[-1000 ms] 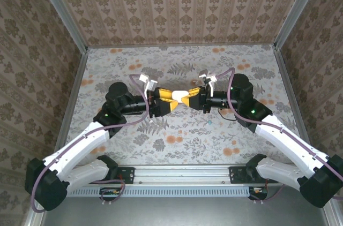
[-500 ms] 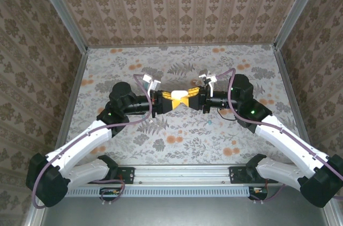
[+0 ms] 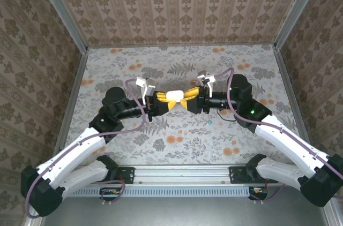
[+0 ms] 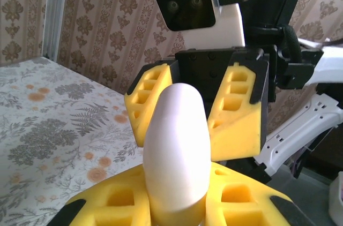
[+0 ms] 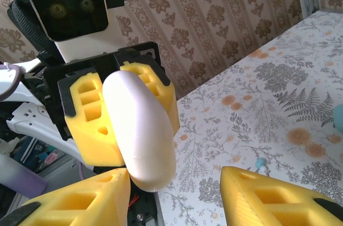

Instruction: Insert wireless bluetooth earbuds into charging case

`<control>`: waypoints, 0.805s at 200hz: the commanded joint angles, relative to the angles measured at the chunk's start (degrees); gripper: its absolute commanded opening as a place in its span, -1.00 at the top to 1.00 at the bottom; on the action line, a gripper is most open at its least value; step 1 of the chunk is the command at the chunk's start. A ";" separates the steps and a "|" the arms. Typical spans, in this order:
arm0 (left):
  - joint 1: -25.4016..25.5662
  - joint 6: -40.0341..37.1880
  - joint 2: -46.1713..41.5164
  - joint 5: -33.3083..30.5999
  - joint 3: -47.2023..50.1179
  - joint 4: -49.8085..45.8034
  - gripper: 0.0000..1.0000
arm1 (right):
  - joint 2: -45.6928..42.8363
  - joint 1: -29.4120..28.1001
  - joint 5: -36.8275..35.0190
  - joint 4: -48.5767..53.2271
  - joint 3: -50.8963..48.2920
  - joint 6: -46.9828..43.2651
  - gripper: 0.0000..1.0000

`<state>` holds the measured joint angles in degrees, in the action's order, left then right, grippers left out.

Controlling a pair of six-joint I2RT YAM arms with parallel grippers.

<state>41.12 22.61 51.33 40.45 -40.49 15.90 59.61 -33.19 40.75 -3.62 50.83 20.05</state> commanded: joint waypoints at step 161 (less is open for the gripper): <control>1.42 -14.66 -4.29 -0.02 1.14 -8.03 1.00 | 5.11 -0.12 -5.26 5.46 6.80 3.43 -0.06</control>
<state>42.35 10.94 49.01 40.95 -39.46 9.10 63.92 -33.28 37.95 -0.60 55.07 22.65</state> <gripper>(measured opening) 0.195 0.523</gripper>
